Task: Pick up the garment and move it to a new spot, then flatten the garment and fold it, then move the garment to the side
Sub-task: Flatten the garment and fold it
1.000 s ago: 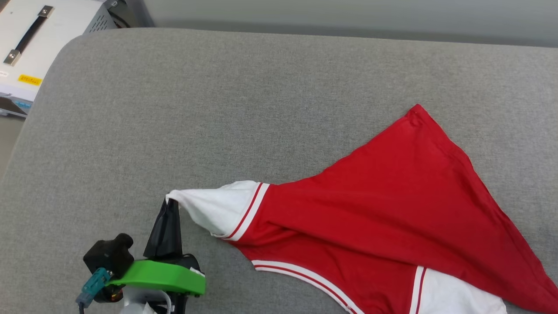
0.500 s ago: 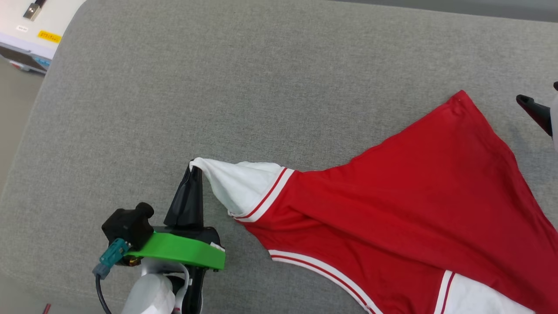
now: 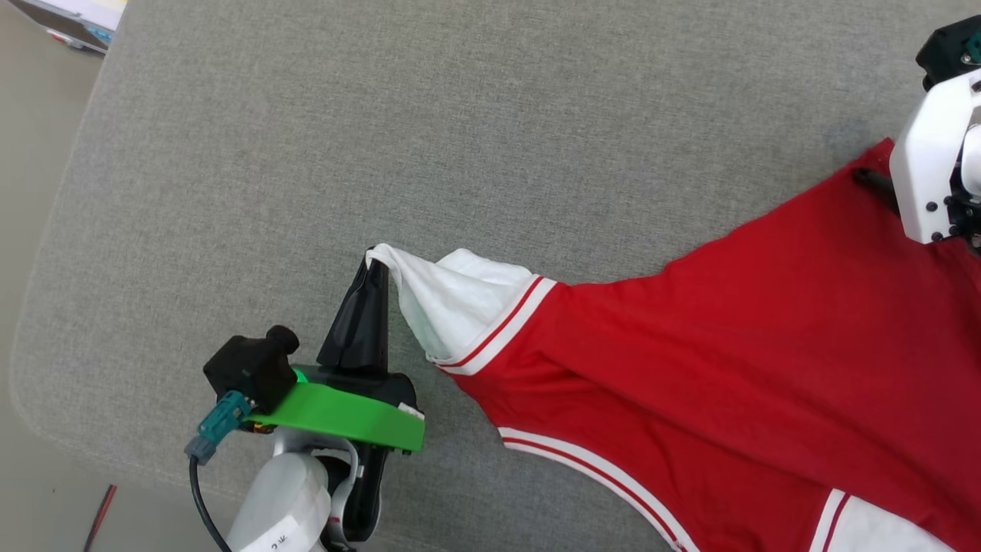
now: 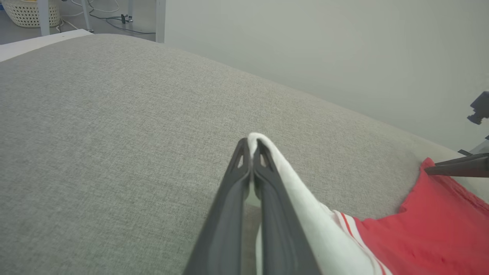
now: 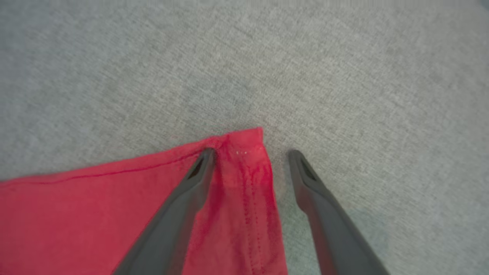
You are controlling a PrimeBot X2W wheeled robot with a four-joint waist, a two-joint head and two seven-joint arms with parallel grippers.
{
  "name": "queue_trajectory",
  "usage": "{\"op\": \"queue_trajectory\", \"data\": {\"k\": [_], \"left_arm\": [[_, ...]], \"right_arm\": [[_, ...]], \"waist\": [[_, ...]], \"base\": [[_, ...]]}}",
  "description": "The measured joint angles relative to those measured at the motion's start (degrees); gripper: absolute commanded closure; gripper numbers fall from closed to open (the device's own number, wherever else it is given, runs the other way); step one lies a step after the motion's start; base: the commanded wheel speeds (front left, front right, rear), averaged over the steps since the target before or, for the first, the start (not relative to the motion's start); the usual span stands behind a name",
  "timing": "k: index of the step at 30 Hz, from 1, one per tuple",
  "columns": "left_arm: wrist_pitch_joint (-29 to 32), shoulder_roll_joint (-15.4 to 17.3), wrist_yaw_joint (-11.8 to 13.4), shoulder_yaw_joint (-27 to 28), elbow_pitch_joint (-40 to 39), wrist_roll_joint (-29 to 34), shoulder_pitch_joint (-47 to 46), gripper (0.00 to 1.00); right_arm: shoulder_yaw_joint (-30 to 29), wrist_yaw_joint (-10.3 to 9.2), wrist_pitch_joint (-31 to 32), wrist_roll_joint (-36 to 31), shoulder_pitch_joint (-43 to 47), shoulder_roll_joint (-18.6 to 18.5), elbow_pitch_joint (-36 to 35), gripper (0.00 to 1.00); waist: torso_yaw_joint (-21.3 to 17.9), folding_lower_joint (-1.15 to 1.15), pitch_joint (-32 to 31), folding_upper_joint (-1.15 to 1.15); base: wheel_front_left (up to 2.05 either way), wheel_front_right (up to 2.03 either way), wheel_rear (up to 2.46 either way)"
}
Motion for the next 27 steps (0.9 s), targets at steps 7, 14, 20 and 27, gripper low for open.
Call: {"op": "queue_trajectory", "data": {"k": [7, 14, 20, 27], "left_arm": [[0.00, 0.00, 0.45, -0.60, 0.16, -0.05, -0.32, 1.00], [0.00, -0.01, 0.51, 0.56, 1.27, 0.09, -0.26, 1.00], [0.00, 0.32, -0.37, 1.48, 2.20, 3.98, -0.34, 1.00], [0.00, 3.24, -0.91, 4.71, 0.98, 6.41, -4.11, 1.00]], "right_arm": [[6.08, -0.01, -0.47, 2.74, -2.13, -2.16, 3.54, 0.93], [8.90, 0.00, -8.90, 5.34, -2.48, -1.52, 5.27, 1.00], [8.60, 0.01, -19.18, 7.81, -2.51, -2.08, 4.65, 1.00], [8.71, 0.01, -28.88, 9.81, -2.50, -4.07, 0.26, 1.00]], "waist": [[1.17, 0.00, 0.72, 0.00], [0.13, 0.00, -1.21, 0.00], [-0.99, 0.00, -4.65, 0.00], [-3.29, 0.00, -8.88, 0.00]], "base": [[0.00, 0.00, 0.00], [0.00, 0.00, 0.00], [0.00, 0.00, 0.00], [0.00, 0.00, 0.00]]}}
